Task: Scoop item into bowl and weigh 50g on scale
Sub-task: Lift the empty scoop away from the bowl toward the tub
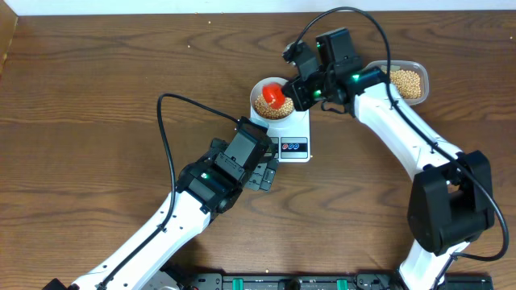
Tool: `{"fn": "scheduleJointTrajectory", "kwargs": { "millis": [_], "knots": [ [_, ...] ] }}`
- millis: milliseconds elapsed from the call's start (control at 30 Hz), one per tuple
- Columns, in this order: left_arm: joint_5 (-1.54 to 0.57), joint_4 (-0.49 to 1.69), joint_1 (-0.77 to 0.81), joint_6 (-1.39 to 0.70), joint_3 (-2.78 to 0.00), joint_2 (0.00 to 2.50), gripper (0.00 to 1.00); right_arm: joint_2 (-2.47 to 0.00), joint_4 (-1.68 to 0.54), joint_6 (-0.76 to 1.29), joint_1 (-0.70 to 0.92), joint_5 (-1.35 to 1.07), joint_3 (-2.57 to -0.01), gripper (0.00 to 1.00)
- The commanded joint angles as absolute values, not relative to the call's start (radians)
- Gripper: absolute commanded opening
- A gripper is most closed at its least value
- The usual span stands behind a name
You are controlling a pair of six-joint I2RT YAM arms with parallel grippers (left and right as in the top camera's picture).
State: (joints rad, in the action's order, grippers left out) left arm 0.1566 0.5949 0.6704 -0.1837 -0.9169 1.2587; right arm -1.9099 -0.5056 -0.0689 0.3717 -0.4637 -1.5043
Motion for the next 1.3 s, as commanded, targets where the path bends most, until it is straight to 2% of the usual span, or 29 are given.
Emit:
{"fn": "scheduleJointTrajectory", "kwargs": {
  "millis": [0, 633, 867, 1267],
  "knots": [
    [0.166, 0.596, 0.671, -0.189, -0.917, 1.255, 0.98, -1.857, -0.508, -0.057, 0.345, -0.483, -1.513, 0.01],
    [0.166, 0.596, 0.671, -0.189, -0.917, 1.255, 0.98, -1.784, -0.432, -0.013, 0.232, -0.757, -1.513, 0.01],
    [0.166, 0.596, 0.671, -0.189, -0.917, 1.255, 0.98, -1.782, -0.346, 0.102, 0.116, -0.996, -1.513, 0.01],
    [0.166, 0.596, 0.671, -0.189, -0.917, 1.255, 0.98, -1.782, -0.353, 0.145, -0.098, -1.117, -1.513, 0.01]
  ]
}}
